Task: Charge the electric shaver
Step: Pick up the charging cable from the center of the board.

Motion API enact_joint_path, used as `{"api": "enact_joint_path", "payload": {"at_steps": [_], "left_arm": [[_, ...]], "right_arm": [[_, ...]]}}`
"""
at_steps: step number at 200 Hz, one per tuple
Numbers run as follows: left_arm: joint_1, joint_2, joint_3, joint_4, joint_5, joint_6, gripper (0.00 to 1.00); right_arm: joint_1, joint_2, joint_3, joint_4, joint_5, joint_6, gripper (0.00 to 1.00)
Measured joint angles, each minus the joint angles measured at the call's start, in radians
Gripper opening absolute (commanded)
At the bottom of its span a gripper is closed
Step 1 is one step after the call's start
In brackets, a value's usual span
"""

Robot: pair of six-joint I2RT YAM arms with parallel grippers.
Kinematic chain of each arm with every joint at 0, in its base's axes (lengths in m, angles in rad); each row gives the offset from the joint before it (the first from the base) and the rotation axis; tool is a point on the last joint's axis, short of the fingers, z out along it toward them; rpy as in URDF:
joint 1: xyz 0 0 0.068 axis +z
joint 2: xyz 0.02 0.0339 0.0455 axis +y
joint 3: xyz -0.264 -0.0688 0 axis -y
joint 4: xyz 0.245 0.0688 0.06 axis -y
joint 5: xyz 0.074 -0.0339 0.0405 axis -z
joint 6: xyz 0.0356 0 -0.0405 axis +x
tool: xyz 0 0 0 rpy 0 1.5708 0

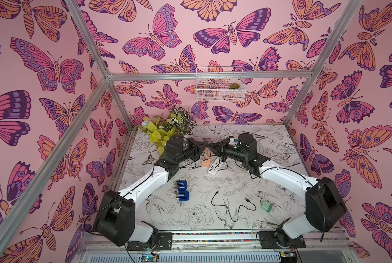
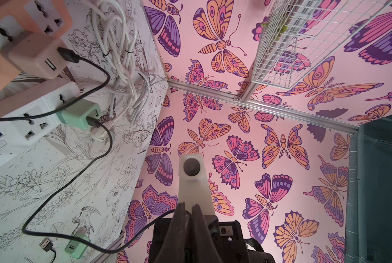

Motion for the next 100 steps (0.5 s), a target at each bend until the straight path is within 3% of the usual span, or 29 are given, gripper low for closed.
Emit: {"api": "enact_joint_path", "payload": {"at_steps": [19, 35, 71, 100], "left_arm": [[0.000, -0.003, 0.001, -0.030, -0.005, 0.014, 0.30], [0.001, -0.016, 0.001, -0.091, -0.019, 0.018, 0.42], [0.017, -0.110, 0.001, -0.330, -0.087, 0.040, 0.51], [0.041, -0.206, 0.000, -0.555, -0.156, 0.041, 0.53]], "right_arm": [[-0.002, 0.005, 0.000, -0.003, -0.011, -0.021, 0.00], [-0.005, 0.005, 0.000, -0.007, -0.018, -0.043, 0.00], [-0.011, -0.014, -0.032, -0.021, -0.036, -0.120, 0.00], [-0.021, -0.069, -0.091, -0.040, -0.049, -0.243, 0.00]]}}
